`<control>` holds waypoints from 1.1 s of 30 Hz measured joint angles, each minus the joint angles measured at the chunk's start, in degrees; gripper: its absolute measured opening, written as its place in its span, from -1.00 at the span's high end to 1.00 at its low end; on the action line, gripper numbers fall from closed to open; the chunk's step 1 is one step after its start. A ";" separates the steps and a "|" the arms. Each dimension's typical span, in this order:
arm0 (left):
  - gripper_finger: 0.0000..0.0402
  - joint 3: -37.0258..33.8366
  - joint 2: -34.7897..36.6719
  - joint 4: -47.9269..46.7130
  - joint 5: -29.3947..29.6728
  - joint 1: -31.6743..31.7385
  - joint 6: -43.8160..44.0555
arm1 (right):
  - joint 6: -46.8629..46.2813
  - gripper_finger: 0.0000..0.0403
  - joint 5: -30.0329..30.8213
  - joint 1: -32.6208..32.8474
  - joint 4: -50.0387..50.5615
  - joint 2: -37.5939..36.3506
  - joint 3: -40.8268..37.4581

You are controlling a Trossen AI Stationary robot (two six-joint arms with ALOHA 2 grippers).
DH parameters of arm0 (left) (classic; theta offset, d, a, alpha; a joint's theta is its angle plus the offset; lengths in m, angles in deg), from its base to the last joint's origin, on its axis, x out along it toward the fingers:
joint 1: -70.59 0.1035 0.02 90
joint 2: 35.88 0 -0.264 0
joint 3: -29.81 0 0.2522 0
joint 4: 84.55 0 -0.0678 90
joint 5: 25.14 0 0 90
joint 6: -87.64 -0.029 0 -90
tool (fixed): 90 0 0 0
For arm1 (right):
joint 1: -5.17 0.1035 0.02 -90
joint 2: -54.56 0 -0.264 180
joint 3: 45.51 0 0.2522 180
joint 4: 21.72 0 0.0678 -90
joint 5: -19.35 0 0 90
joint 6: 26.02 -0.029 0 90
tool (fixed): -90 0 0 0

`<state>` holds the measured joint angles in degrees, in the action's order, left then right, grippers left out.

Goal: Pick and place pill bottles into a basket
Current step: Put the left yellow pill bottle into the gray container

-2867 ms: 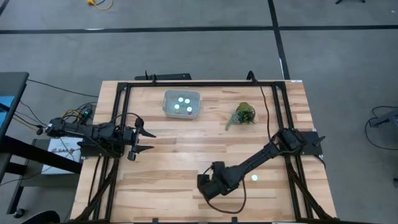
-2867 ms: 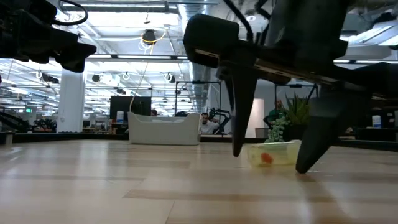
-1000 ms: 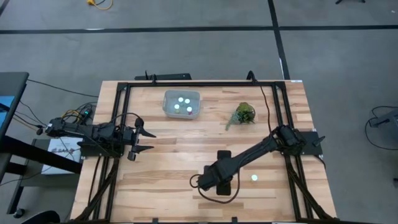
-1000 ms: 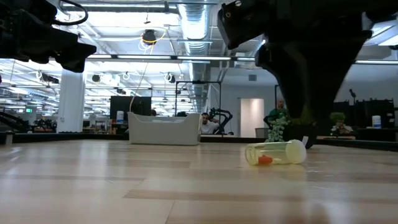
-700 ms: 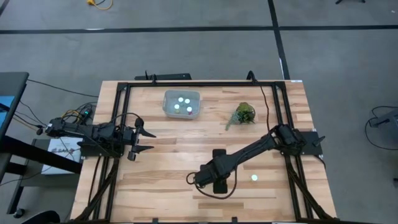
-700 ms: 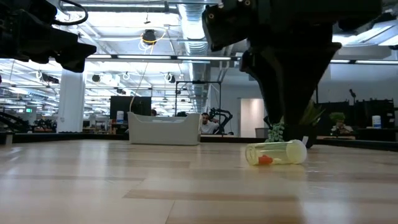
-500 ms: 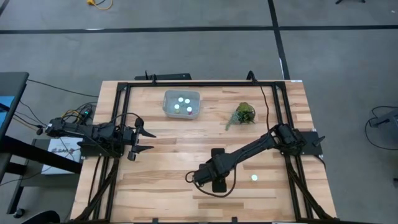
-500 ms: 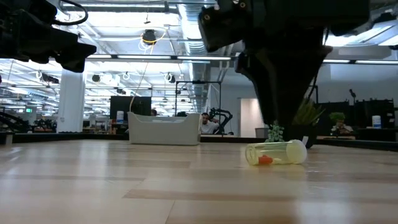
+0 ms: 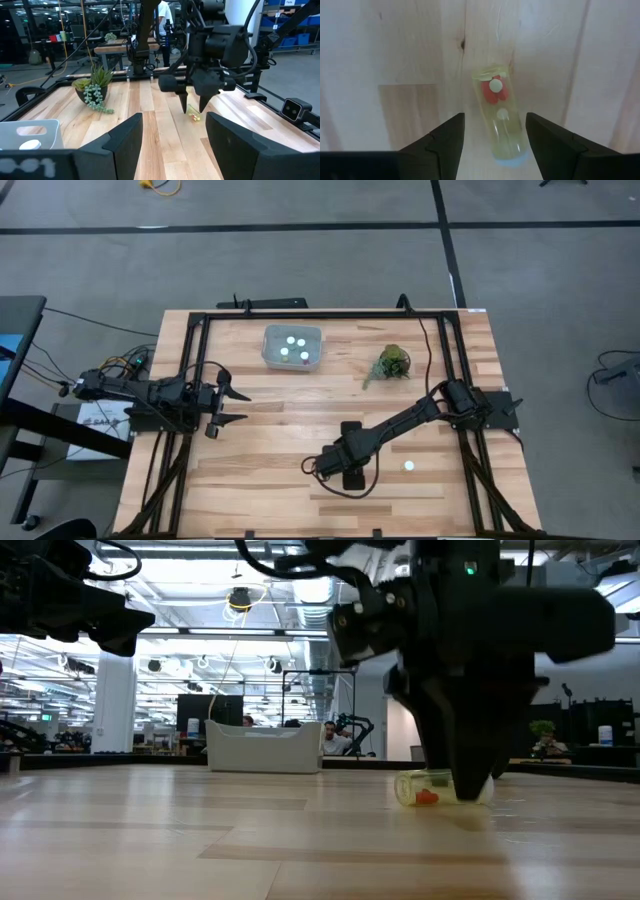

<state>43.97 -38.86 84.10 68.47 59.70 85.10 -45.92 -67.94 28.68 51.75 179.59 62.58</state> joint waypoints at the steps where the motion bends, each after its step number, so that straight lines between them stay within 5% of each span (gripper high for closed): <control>1: -0.04 0.00 0.00 0.00 0.01 0.00 0.00 | -0.02 -0.01 -0.08 -0.01 -0.81 0.00 -0.63; 7: -0.04 0.00 -0.02 0.00 -0.01 0.02 0.00 | -0.14 0.07 -0.36 -0.04 -2.68 -0.09 -2.09; 19: -0.04 0.00 0.00 -0.02 0.01 0.02 0.00 | -0.61 0.56 -0.28 -1.95 -2.68 -0.09 -1.93; 33: -0.04 0.00 0.00 -0.01 -0.01 0.01 0.01 | 7.59 0.49 7.81 -7.95 6.98 -0.22 11.32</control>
<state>43.97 -38.86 84.09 68.46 59.70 85.11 -38.33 -60.13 20.73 58.73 179.37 73.91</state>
